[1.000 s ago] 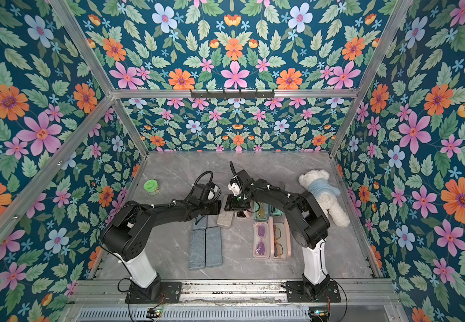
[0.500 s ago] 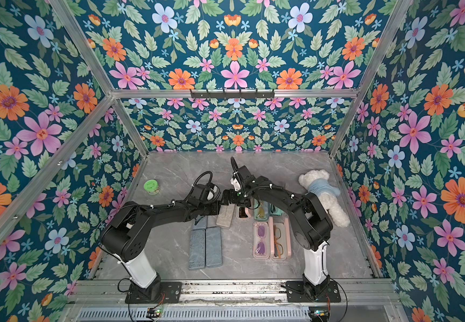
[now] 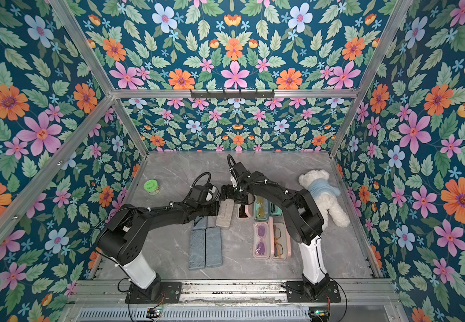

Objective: Close the glasses case
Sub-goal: Close the glasses case at the center of the board, then pick up the glasses case at the center of the board.

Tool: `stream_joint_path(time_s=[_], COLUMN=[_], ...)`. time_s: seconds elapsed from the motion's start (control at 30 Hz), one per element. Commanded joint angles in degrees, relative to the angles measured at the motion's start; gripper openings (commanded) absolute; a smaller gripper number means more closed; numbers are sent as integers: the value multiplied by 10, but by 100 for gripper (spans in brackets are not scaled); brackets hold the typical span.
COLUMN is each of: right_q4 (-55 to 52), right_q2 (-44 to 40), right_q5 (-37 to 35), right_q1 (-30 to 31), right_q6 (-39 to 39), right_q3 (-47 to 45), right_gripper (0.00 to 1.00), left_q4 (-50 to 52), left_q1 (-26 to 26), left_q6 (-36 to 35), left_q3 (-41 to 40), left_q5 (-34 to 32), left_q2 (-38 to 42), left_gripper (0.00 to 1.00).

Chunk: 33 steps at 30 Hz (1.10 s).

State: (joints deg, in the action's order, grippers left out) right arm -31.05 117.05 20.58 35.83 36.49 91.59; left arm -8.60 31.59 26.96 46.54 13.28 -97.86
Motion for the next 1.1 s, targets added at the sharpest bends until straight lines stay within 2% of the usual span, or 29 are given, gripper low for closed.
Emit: stream_joint_path(time_s=[0.0, 0.83, 1.07], right_q4=[-15, -77, -92], right_q2=[7, 103, 119], right_q5=[-4, -21, -27], right_q1=[1, 13, 21], right_q6=[16, 27, 23], right_q3=[8, 108, 124], right_gripper=[89, 87, 78], left_q4=[-21, -40, -45], left_q1=[-1, 0, 0], left_q6=[7, 15, 17], left_q3=[-4, -16, -17], left_q5=[-13, -9, -7], left_q2=[10, 17, 17], left_gripper=[0, 0, 0])
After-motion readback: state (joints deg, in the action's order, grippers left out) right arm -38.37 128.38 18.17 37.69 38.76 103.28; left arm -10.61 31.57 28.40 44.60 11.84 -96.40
